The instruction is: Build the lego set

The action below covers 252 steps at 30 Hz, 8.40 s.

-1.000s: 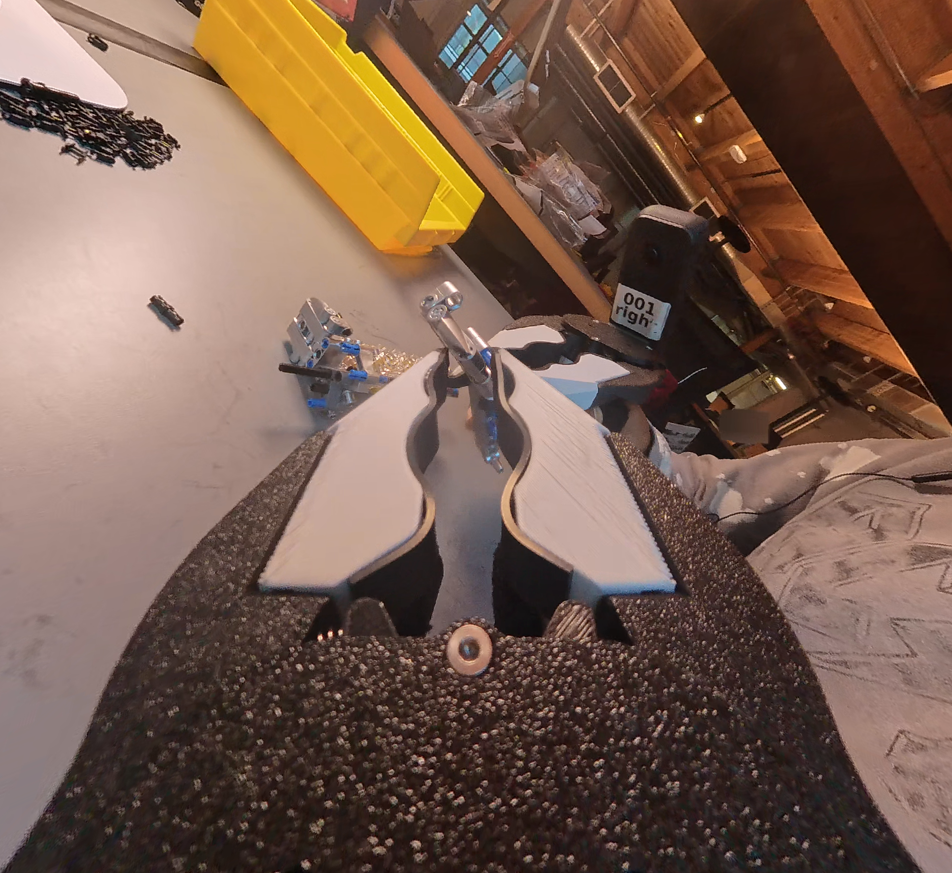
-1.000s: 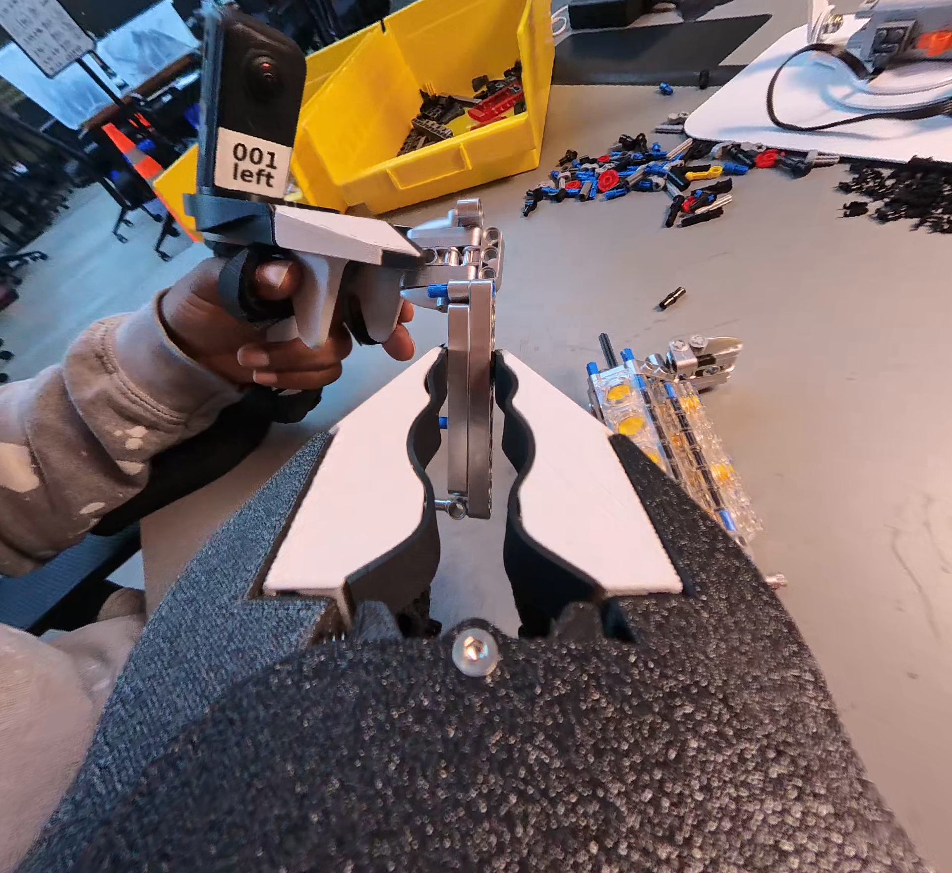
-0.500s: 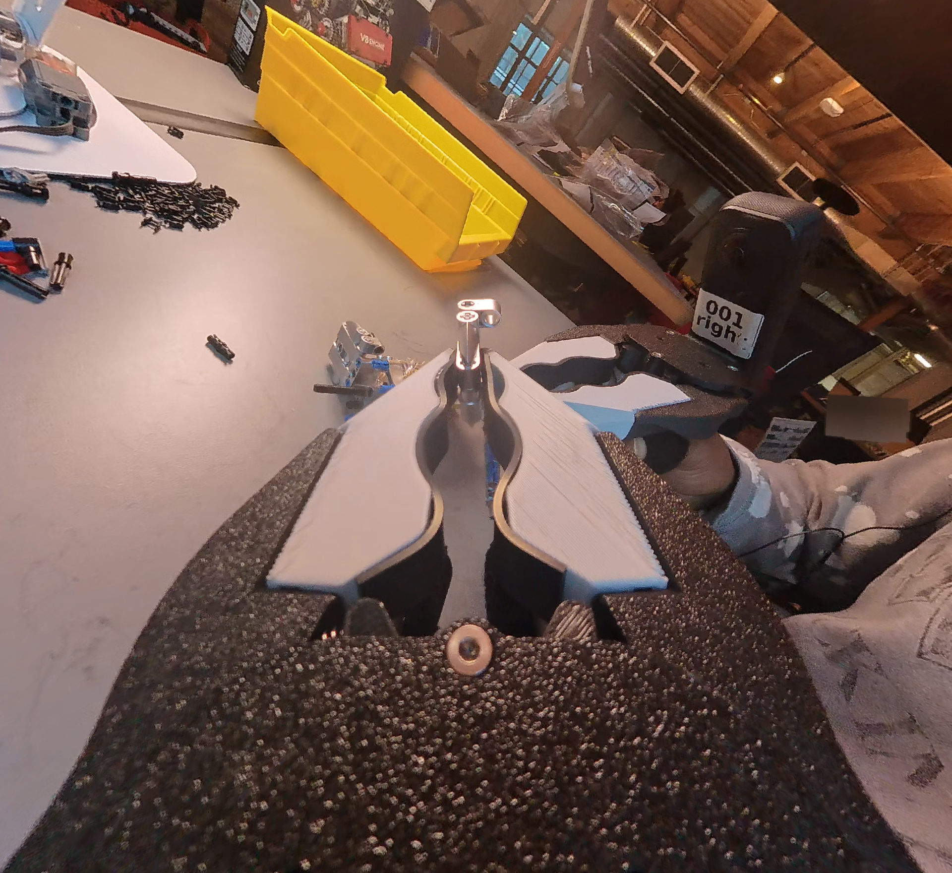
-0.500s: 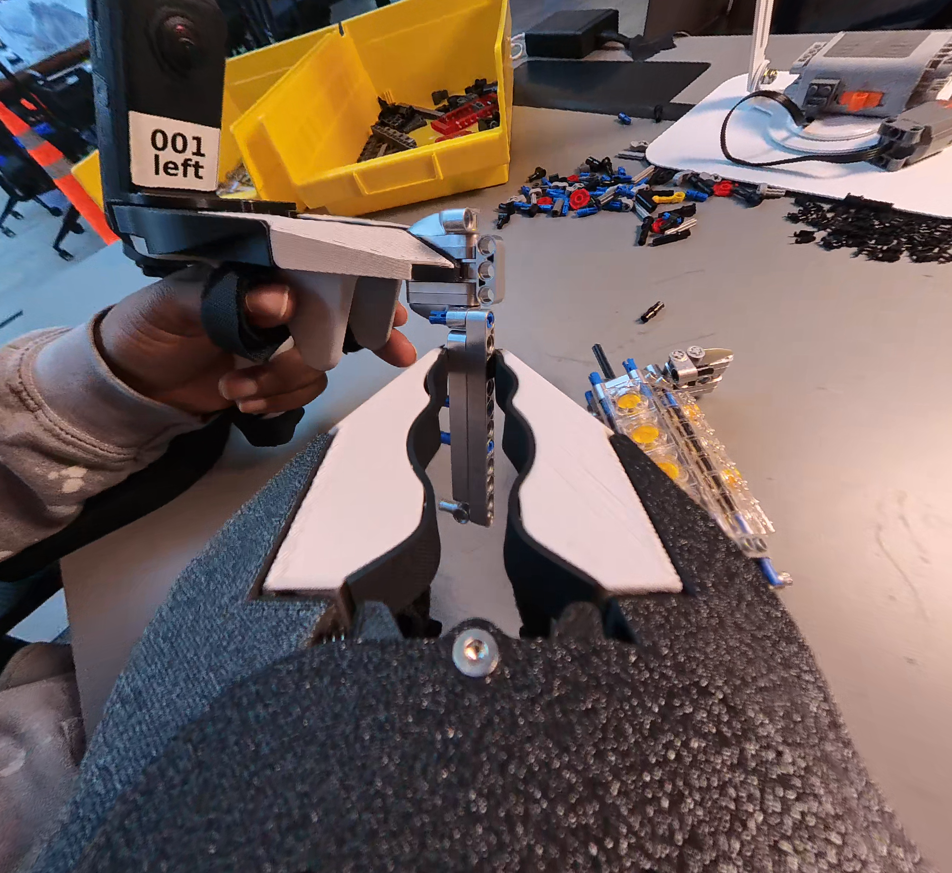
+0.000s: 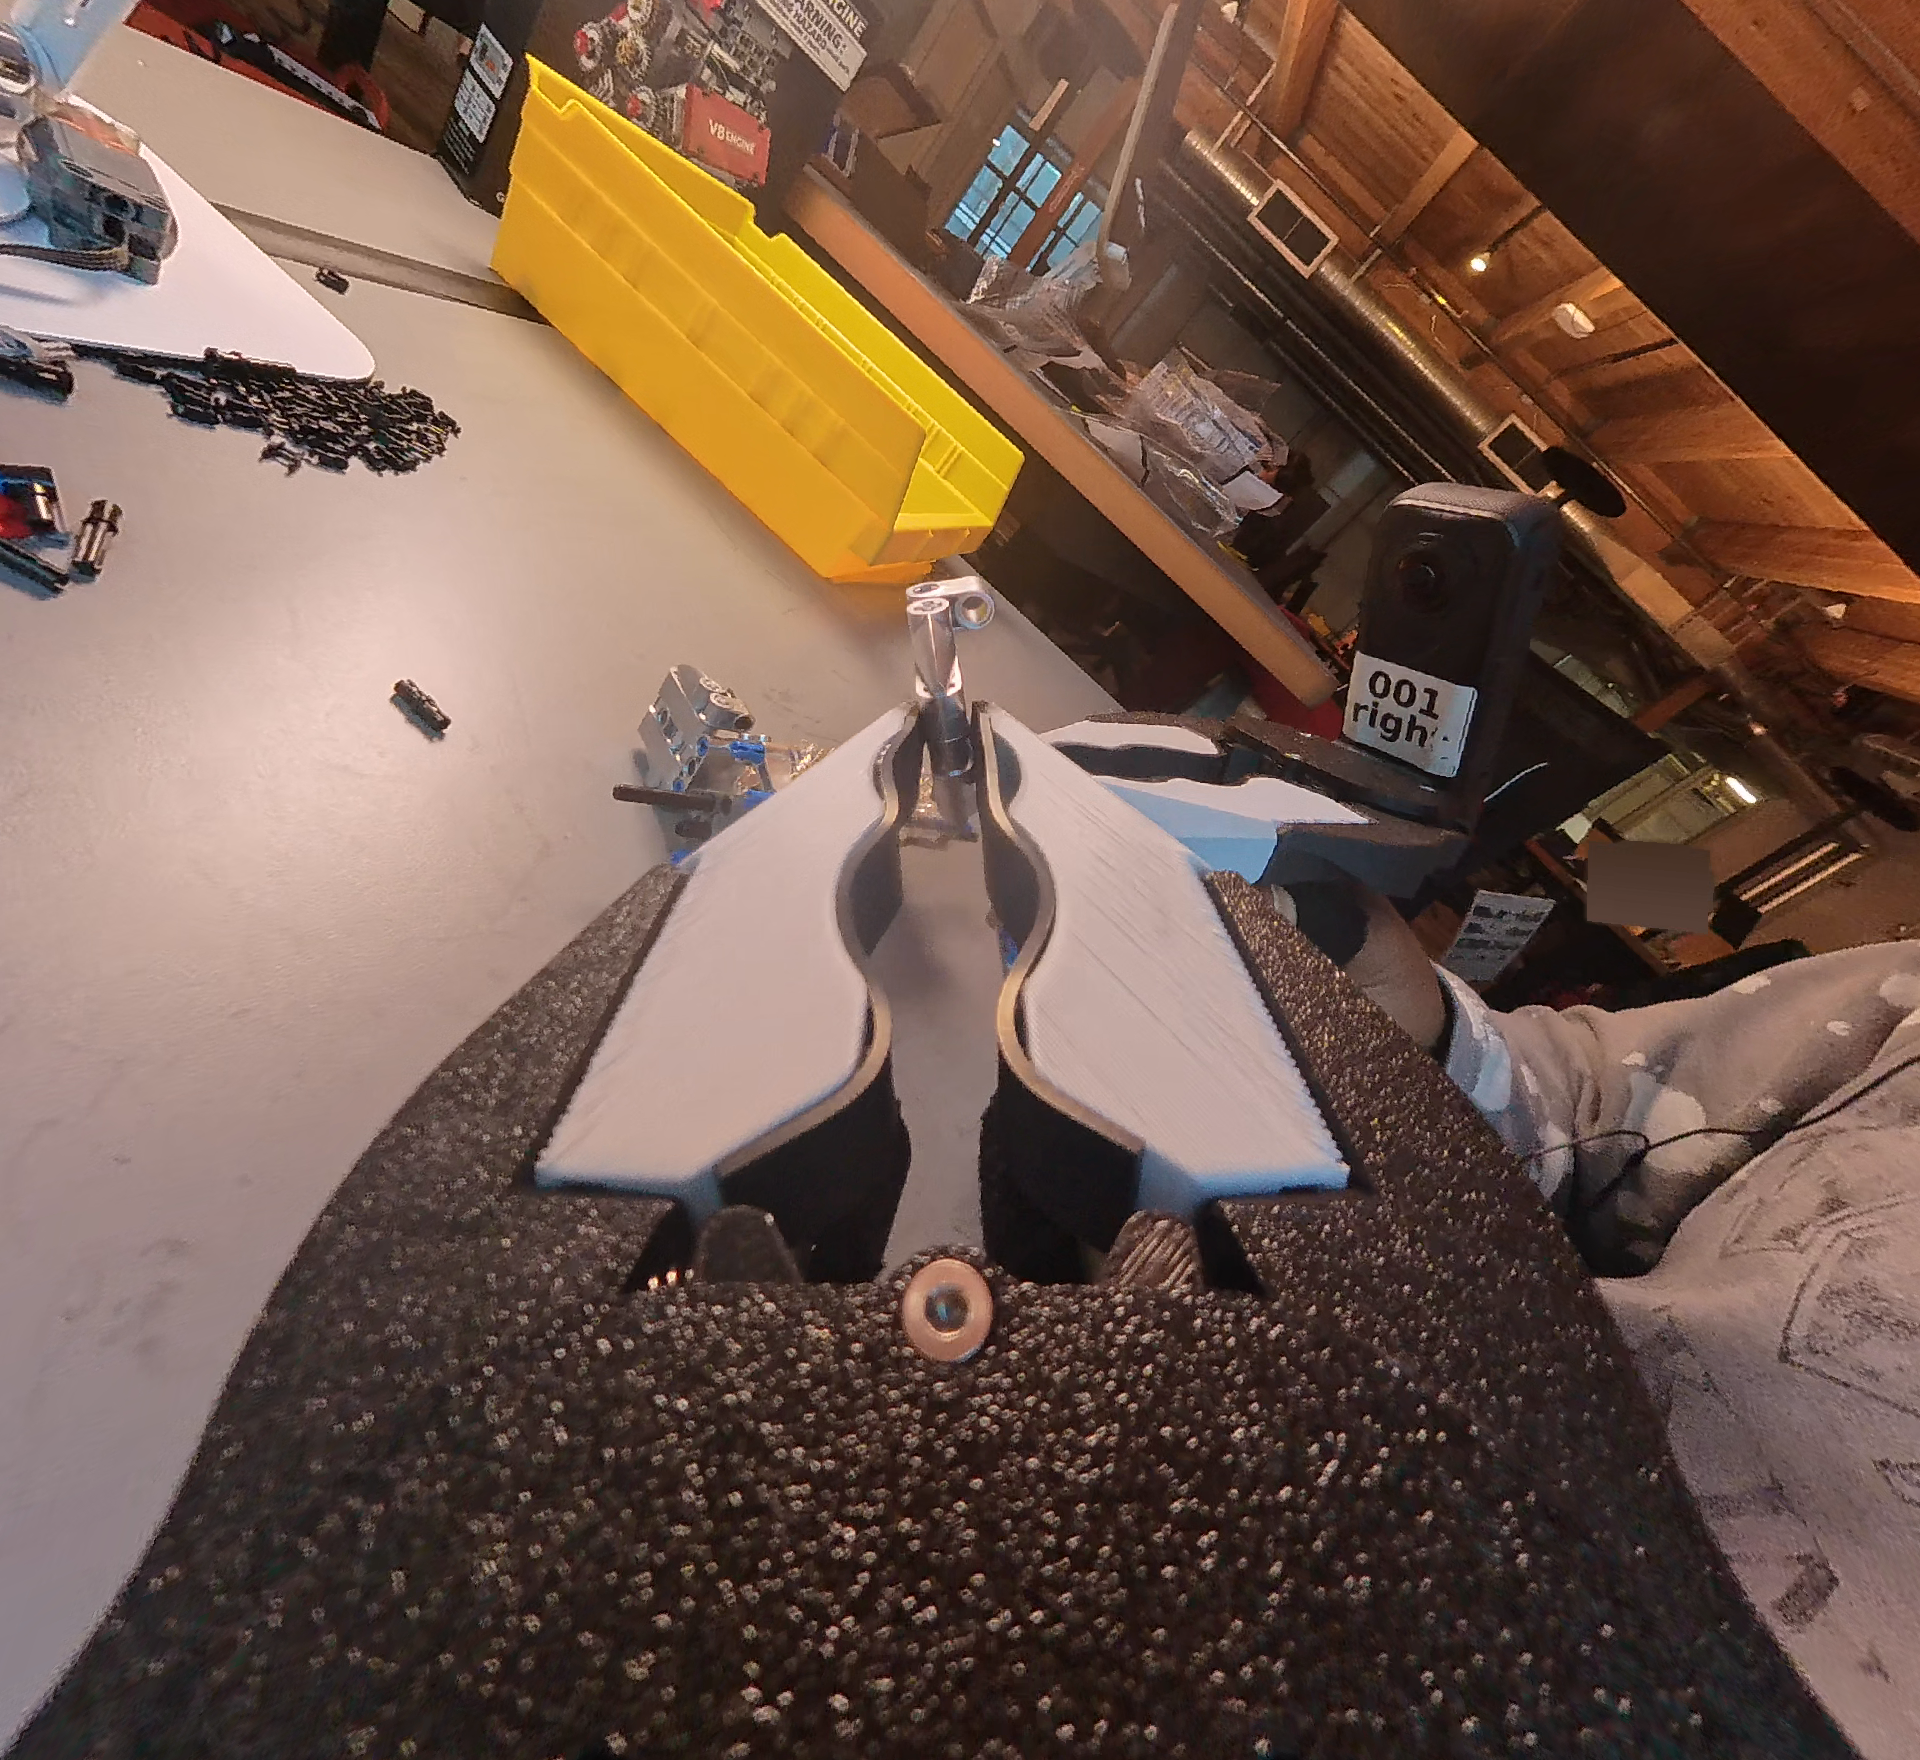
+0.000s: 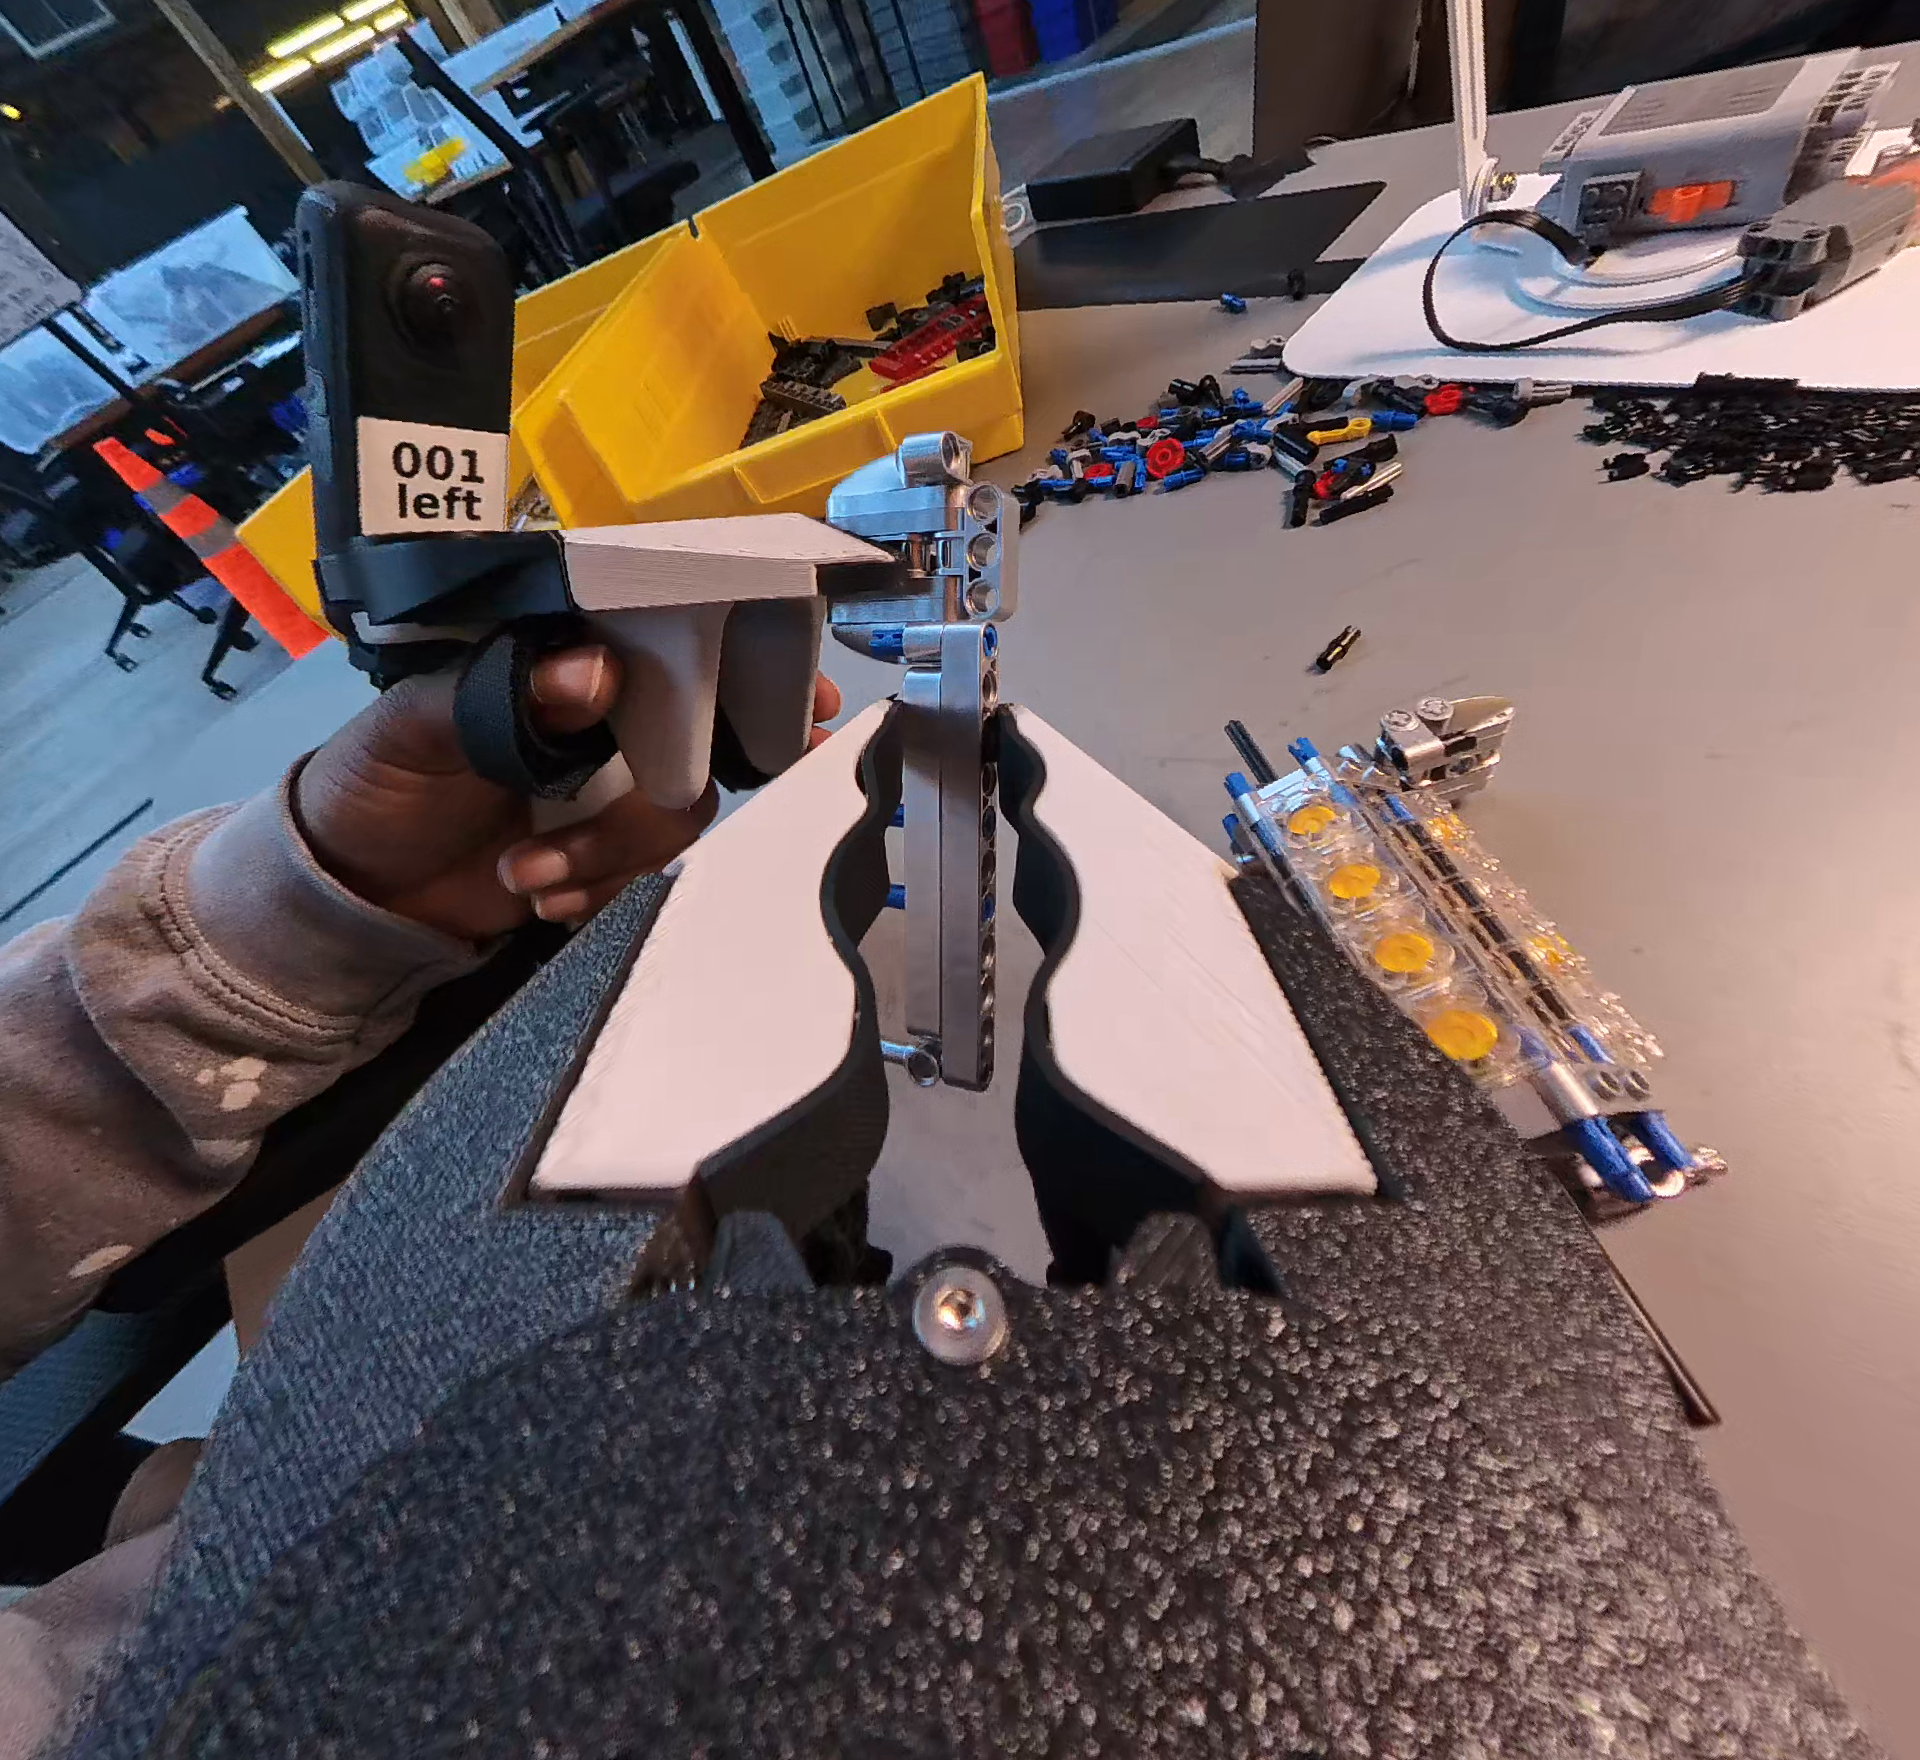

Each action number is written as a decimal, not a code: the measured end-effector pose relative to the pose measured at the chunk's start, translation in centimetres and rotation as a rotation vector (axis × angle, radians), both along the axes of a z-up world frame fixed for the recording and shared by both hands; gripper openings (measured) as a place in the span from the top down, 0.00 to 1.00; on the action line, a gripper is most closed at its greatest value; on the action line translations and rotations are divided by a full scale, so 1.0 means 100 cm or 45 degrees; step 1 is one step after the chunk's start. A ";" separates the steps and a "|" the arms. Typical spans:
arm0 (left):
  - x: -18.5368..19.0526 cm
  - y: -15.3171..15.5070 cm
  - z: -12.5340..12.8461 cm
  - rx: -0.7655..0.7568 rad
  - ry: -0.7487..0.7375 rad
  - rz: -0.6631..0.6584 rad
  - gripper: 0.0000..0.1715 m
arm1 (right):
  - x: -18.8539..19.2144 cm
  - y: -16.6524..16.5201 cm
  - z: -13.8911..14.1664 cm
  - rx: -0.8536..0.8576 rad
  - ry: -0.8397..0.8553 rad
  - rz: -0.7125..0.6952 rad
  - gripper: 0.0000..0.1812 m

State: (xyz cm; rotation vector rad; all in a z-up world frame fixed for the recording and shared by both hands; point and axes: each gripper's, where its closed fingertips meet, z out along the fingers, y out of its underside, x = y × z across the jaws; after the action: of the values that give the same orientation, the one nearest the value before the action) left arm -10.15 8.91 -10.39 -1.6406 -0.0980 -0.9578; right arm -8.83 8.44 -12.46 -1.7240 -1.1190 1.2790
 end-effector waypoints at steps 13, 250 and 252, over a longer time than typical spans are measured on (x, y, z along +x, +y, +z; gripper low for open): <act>-0.045 -0.004 -0.041 -0.322 0.056 0.082 0.97 | 0.072 0.073 -0.035 0.881 -0.661 0.162 0.63; 0.020 -0.055 -0.089 0.040 1.370 -0.405 0.98 | 0.060 -0.001 -0.068 1.008 -0.532 0.952 0.63; 0.017 -0.054 -0.090 0.052 1.412 -0.382 0.98 | 0.054 -0.001 -0.066 1.071 -0.471 0.902 0.71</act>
State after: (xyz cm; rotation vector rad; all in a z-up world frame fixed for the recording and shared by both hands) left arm -8.42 3.54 -19.43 -1.9626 0.9259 -0.1446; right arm -3.44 8.34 -19.07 -0.9439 -2.2166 0.6393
